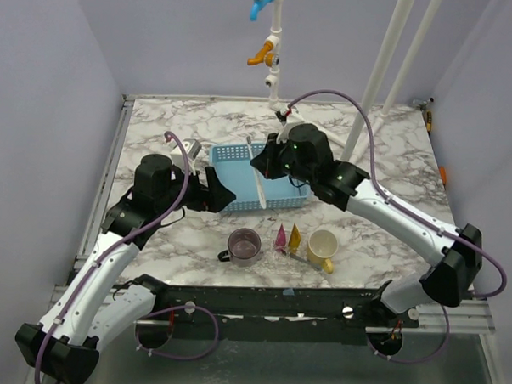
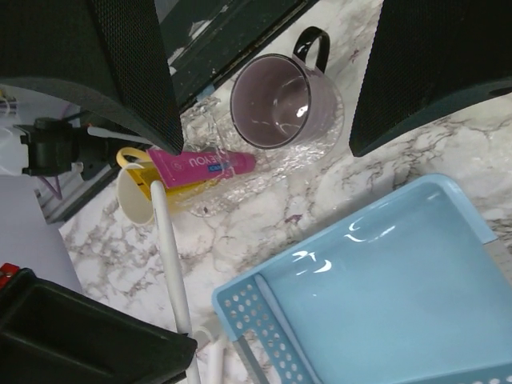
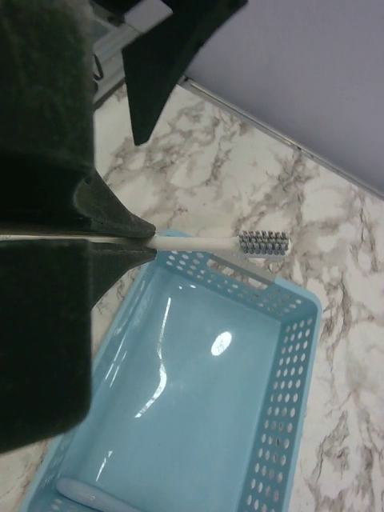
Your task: Prepare toiletry sets of a toothbrush and toothpaste on the tray
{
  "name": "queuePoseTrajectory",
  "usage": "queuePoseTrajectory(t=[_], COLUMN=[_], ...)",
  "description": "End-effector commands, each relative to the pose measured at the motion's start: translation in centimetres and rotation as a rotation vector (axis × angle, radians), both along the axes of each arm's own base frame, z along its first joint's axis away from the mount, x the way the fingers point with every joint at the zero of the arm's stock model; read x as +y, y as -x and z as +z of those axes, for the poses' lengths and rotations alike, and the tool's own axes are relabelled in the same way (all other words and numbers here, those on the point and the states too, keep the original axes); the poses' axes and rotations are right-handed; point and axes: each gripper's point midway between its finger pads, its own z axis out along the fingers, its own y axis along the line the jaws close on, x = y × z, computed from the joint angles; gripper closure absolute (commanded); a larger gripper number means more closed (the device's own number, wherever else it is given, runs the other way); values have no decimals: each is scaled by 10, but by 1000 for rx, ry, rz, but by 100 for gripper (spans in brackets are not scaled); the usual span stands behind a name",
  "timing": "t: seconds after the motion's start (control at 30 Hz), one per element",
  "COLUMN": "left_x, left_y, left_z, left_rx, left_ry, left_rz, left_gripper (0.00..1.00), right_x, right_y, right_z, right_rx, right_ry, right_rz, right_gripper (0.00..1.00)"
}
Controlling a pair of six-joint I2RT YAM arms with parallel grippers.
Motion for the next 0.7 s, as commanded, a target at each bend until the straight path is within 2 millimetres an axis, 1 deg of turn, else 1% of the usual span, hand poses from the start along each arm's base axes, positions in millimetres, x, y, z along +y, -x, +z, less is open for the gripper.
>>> queuePoseTrajectory(t=[0.0, 0.17, 0.37, 0.5, 0.67], left_x=[-27, -40, -44, -44, -50], left_y=[24, 44, 63, 71, 79], left_z=[19, 46, 69, 81, 95], left_rx=[-41, -78, -117, -153, -160], left_ry=[105, 189, 240, 252, 299], left_rz=[-204, -338, -427, -467, -542], left_gripper=[15, 15, 15, 14, 14], right_x=[2, -8, -21, -27, -28], right_y=[45, 78, 114, 137, 168], right_z=[17, 24, 26, 32, 42], right_rx=[-22, 3, 45, 61, 93], right_ry=[-20, -14, -32, -77, -146], right_rz=[234, 352, 459, 526, 652], right_gripper=[100, 100, 100, 100, 100])
